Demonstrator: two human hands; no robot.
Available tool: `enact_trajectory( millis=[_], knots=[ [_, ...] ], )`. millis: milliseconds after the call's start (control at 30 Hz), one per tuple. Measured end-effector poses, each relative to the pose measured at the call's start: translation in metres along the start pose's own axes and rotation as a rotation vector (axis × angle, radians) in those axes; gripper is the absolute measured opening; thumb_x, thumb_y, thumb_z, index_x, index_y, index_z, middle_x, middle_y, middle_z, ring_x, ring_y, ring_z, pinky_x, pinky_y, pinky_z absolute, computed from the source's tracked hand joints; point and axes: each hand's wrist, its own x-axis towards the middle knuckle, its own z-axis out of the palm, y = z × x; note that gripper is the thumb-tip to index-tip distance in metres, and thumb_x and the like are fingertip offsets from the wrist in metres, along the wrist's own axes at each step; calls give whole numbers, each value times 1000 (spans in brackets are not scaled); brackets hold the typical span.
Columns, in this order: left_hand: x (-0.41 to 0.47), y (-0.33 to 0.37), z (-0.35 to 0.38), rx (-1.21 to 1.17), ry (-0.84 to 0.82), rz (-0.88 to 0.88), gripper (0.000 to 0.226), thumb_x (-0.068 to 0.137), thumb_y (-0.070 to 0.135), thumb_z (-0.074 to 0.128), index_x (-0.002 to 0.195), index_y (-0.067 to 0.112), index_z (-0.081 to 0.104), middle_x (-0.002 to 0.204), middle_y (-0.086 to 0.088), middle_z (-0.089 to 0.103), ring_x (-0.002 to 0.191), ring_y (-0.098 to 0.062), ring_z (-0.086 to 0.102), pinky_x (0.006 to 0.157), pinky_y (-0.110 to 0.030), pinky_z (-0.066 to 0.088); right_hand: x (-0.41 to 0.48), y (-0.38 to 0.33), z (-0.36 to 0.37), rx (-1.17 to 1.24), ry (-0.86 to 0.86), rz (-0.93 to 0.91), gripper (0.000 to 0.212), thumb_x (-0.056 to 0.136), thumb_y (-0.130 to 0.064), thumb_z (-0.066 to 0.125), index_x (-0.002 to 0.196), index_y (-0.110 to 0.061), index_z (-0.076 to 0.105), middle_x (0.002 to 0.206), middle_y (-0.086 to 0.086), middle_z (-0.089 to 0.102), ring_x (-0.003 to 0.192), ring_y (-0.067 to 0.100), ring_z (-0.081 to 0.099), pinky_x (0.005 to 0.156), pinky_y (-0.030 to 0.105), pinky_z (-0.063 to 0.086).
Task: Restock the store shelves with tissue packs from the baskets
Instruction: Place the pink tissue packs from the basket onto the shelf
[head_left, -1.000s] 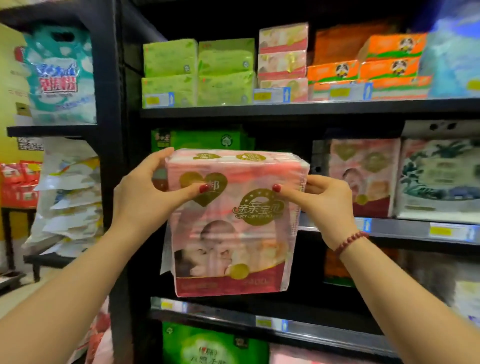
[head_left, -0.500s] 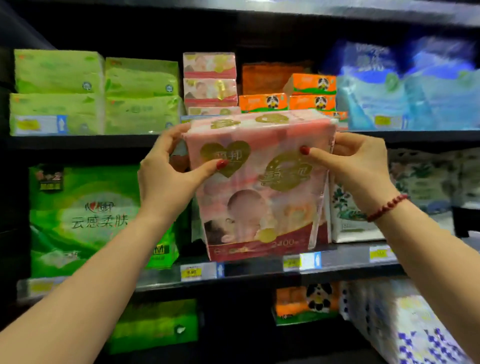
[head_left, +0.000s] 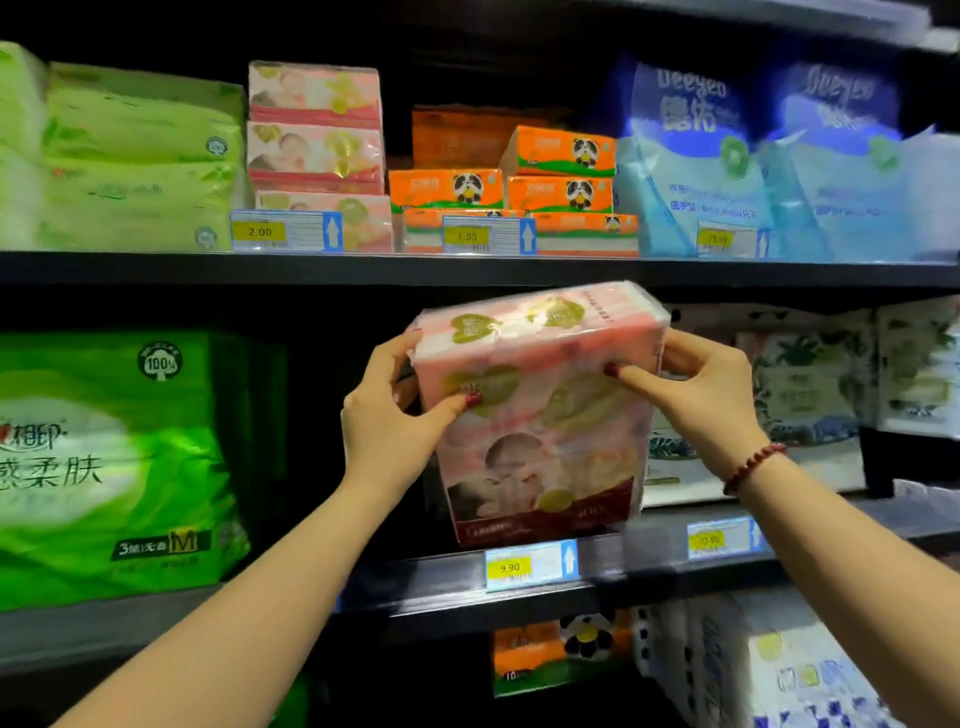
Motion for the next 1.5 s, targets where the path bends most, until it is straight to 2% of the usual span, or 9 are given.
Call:
enact_trajectory(
  millis=[367,467,567,733,833,933,1100,1300,1500],
  knots=[
    [15,-21,64,208,-37,12,68,73,30,81,134,25,51,108,14,62,104,-11,63,95,-40,52,9,71,-16,-66,-34,184,25,75,-32,77,98,-25,69,92,-9,73,88,7,69,82,35,58],
    [13,-28,68,207,-102,-3,64,73,33,80,125,46,46,108,17,63,107,-12,61,96,-44,51,4,82,-12,-184,-111,131,45,78,-22,77,118,-26,57,99,-18,64,90,-6,59,83,23,53],
    [-1,-46,62,316,-251,-37,89,72,22,83,146,32,33,142,-1,48,129,-18,47,108,-39,41,-8,91,-8,-313,-259,121,86,73,-19,81,144,-28,32,113,-20,56,93,-10,52,79,2,41],
    [-27,-63,60,524,-499,-90,122,70,19,85,131,74,-5,161,8,-10,142,-7,-2,113,-40,33,-26,110,-4,-503,-438,84,132,61,-32,88,150,-34,-9,160,-3,3,144,12,11,111,34,24],
    [-29,-69,62,573,-490,-46,131,65,21,88,126,77,-14,159,8,-16,134,-1,-8,98,-5,24,-29,115,-4,-597,-522,96,138,57,-35,89,133,-57,-24,159,1,-20,147,23,-6,111,46,28],
    [-30,-73,65,565,-483,-56,133,63,19,89,126,77,-13,159,6,-17,135,-3,-9,74,14,18,-28,122,-4,-594,-489,68,138,58,-31,90,128,-62,-25,159,1,-18,148,25,-5,111,46,29],
    [-28,-72,76,551,-456,-55,133,61,19,90,132,71,-9,161,5,-12,134,-1,-6,96,-13,24,-21,138,-3,-585,-466,50,140,55,-31,91,128,-62,-24,153,6,8,139,31,21,105,47,41],
    [-25,-81,86,557,-430,-39,133,58,21,91,138,59,-8,158,5,7,143,-9,13,103,-17,25,-15,161,0,-629,-481,103,134,55,-33,91,151,-33,-2,144,10,19,133,31,26,105,43,37],
    [-27,-80,86,563,-432,-28,129,60,20,91,135,62,-6,159,12,-6,135,3,4,102,-15,22,-16,163,0,-634,-475,84,132,55,-32,91,152,-30,1,139,6,21,128,31,32,98,40,42]
  ],
)
